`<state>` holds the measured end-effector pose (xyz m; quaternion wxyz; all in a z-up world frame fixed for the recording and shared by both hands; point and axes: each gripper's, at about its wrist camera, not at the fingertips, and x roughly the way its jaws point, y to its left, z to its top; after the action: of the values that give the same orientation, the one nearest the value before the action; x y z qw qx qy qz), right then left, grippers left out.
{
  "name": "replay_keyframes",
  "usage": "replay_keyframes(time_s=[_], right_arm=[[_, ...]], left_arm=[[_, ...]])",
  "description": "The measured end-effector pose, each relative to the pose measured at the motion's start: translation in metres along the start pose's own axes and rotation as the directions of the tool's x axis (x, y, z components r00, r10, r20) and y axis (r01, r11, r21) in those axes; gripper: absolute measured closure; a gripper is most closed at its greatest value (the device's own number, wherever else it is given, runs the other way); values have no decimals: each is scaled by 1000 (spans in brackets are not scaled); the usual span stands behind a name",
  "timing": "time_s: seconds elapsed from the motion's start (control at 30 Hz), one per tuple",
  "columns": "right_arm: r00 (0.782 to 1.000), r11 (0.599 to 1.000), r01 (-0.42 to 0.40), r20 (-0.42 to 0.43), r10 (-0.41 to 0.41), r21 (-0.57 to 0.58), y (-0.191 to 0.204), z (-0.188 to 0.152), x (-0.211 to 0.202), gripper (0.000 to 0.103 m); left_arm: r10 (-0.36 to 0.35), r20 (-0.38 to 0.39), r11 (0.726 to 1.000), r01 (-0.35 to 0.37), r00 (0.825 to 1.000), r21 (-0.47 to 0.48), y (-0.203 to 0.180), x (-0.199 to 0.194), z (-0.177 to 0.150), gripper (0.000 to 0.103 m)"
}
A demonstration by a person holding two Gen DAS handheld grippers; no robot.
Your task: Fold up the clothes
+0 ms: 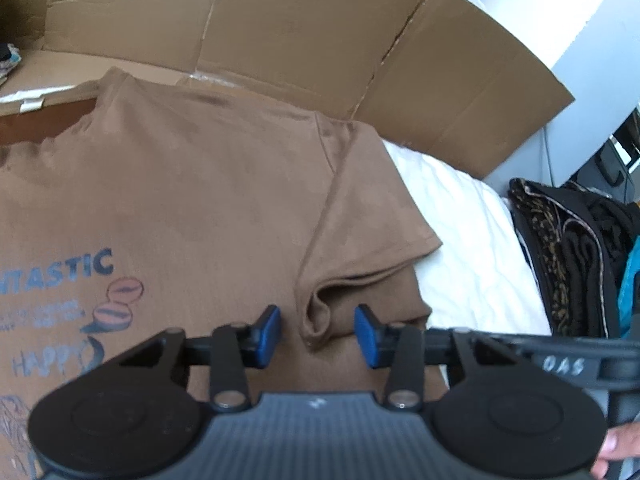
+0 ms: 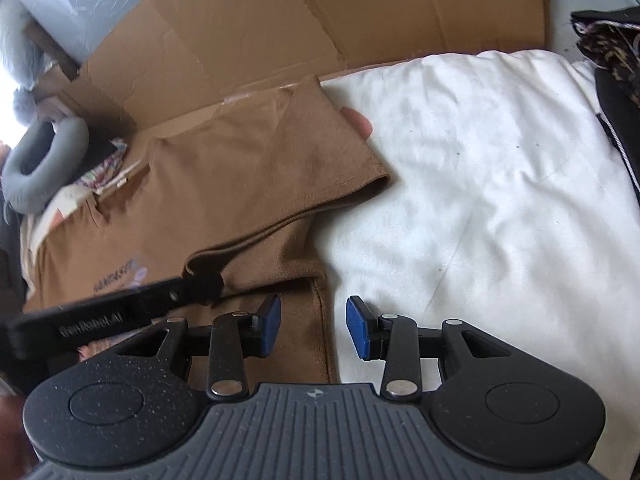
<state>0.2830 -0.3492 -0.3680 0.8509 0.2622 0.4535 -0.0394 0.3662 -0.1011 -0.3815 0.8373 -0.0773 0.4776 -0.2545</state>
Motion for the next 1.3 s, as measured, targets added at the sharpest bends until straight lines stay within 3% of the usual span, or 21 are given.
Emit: replay_keyframes(time_s=[0.07,0.17,0.3,0.43,0.77,1.3], right_arm=[[1000,999,21,5,-20,-34,4,-1,4,63],[999,998,39,12,-38,-53,5,-2,10,63],[997,990,72,18,-70,-121,11,-4,13,67],[995,984,101,29,-98,-148,9,-4,12,81],[994,982,109,24,-107,-155,8,-2,13,84],[994,986,106,20,-105,-129,6,0,14,85]], left_arm=[[-3,-6,1000,3,1000,0,0,0,1,86],[-12,-17,1000,12,1000,-14,-1,-4,4,93],[-28,3,1000,28,1000,5,-13,-15,11,95],[-40,18,999,40,999,15,-22,-26,16,96],[-30,10,999,30,999,28,-33,-44,14,97],[16,-110,998,-23,994,-61,-2,-28,-20,97]])
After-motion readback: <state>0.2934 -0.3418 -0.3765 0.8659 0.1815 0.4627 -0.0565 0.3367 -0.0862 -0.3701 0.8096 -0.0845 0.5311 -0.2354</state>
